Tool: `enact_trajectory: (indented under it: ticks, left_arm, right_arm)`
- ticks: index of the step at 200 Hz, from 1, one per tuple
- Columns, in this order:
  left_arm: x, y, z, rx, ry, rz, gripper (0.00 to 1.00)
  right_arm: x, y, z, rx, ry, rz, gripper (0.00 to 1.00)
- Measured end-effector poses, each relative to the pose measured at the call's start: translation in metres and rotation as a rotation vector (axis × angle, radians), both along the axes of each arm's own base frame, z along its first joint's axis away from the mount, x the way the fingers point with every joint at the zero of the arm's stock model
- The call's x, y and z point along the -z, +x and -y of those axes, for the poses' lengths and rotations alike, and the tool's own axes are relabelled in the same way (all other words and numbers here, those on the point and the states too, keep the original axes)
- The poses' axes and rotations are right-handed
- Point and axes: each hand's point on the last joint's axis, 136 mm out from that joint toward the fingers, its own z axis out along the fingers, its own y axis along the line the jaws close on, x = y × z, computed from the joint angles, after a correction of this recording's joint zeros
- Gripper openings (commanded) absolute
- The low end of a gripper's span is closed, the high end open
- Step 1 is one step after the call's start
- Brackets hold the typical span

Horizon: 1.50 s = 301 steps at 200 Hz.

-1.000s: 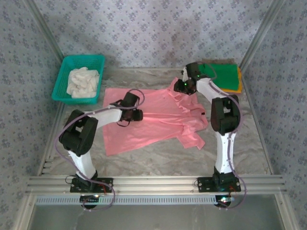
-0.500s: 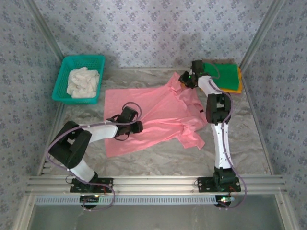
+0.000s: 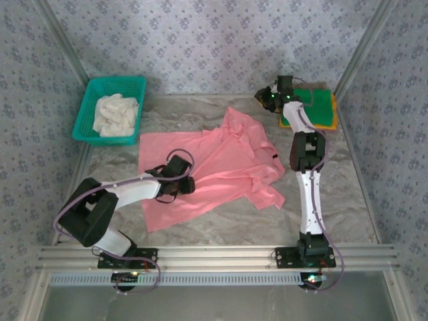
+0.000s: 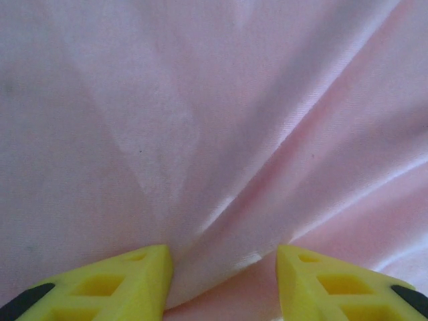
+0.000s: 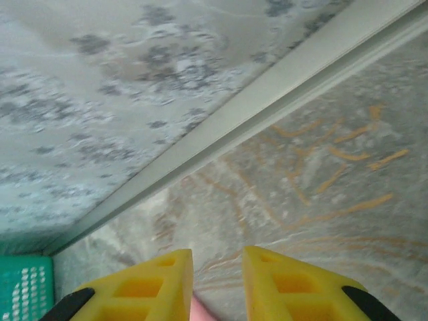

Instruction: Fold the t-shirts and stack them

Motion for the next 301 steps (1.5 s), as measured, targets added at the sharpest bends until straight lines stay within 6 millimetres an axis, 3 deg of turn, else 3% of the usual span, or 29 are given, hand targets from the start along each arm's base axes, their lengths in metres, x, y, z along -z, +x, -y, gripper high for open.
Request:
enact_trajectory:
  ticks: [20,41,54,73,92,109,128,141,158,192,228,253,274,287,301]
  left_arm:
    - [-0.003,0.003,-0.009,-0.009,0.036,-0.017,0.48]
    - [-0.015,0.021,-0.019,-0.047,0.037,0.003,0.49]
    - [-0.025,0.037,-0.026,-0.078,0.027,0.028,0.49]
    - [-0.035,0.061,-0.037,-0.121,0.018,0.064,0.49]
    - [-0.035,0.082,-0.053,-0.164,0.024,0.077,0.49]
    - [-0.025,0.097,-0.069,-0.202,0.046,0.056,0.48]
    - [-0.009,0.11,-0.085,-0.239,0.072,0.028,0.47]
    - [0.001,0.116,-0.092,-0.259,0.087,0.009,0.47]
    - [-0.002,0.134,-0.093,-0.274,0.075,0.035,0.47]
    - [-0.002,0.182,-0.081,-0.271,0.048,0.075,0.47]
    - [-0.009,0.252,-0.055,-0.231,-0.018,0.135,0.47]
    - [-0.017,0.287,-0.045,-0.191,-0.027,0.16,0.48]
    - [-0.038,0.292,-0.051,-0.175,-0.017,0.181,0.49]
    - [-0.061,0.282,-0.063,-0.185,-0.019,0.211,0.49]
    - [-0.092,0.251,-0.085,-0.212,-0.023,0.239,0.52]
  right_arm:
    - [-0.027,-0.033,-0.012,-0.065,-0.048,0.007,0.22]
    - [-0.055,-0.074,-0.036,-0.146,-0.116,0.032,0.28]
    - [-0.067,-0.094,-0.052,-0.192,-0.174,0.062,0.25]
    - [-0.065,-0.111,-0.072,-0.258,-0.241,0.061,0.11]
    - [-0.039,-0.117,-0.081,-0.309,-0.276,0.008,0.06]
    - [-0.003,-0.119,-0.072,-0.31,-0.294,-0.074,0.0]
    - [0.035,-0.123,-0.051,-0.277,-0.306,-0.17,0.0]
    - [0.054,-0.126,-0.036,-0.25,-0.308,-0.219,0.0]
    - [0.073,-0.133,-0.016,-0.203,-0.307,-0.278,0.0]
    - [0.073,-0.123,0.009,-0.112,-0.255,-0.25,0.0]
    - [0.069,-0.108,0.035,-0.012,-0.257,-0.238,0.0]
    - [0.046,-0.077,0.054,0.044,-0.256,-0.194,0.0]
    - [0.0,-0.051,0.065,0.071,-0.251,-0.102,0.22]
    - [-0.037,-0.047,0.067,0.071,-0.252,-0.037,0.33]
    - [-0.07,-0.062,0.063,0.045,-0.255,0.005,0.38]
